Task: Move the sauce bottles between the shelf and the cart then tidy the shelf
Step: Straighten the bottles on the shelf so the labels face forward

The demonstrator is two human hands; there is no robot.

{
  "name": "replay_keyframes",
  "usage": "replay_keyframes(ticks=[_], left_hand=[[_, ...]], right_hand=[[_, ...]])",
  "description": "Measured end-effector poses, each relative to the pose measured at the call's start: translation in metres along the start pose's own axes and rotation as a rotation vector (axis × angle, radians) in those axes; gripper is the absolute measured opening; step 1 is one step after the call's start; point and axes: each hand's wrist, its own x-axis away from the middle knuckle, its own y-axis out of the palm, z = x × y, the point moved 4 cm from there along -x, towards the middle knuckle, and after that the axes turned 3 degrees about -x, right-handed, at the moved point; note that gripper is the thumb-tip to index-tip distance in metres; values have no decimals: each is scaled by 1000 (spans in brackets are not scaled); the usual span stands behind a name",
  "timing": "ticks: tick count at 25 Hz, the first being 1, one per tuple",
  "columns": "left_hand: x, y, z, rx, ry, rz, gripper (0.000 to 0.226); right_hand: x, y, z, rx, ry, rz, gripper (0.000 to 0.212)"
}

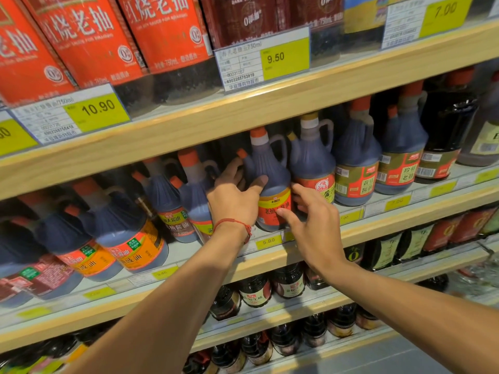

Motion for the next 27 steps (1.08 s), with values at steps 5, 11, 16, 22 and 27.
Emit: replay_keyframes(ticks=[5,11,16,22,27], left_hand=[[12,3,7,-74,16,-1,64],[68,-49,16,-131,260,128,22],[61,-108,-12,-228,309,257,33],[28,-118,-18,-198,167,177,27],[14,-113,-27,-49,130,146,29]], right_hand=[[2,-6,0,-7,-18,-20,51],[31,13,-20,-41,-90,-83,30],[41,59,-44,-115,-30,-140,54],[46,88,-57,-75,56,-100,71],[46,90,-51,-68,76,29,67]])
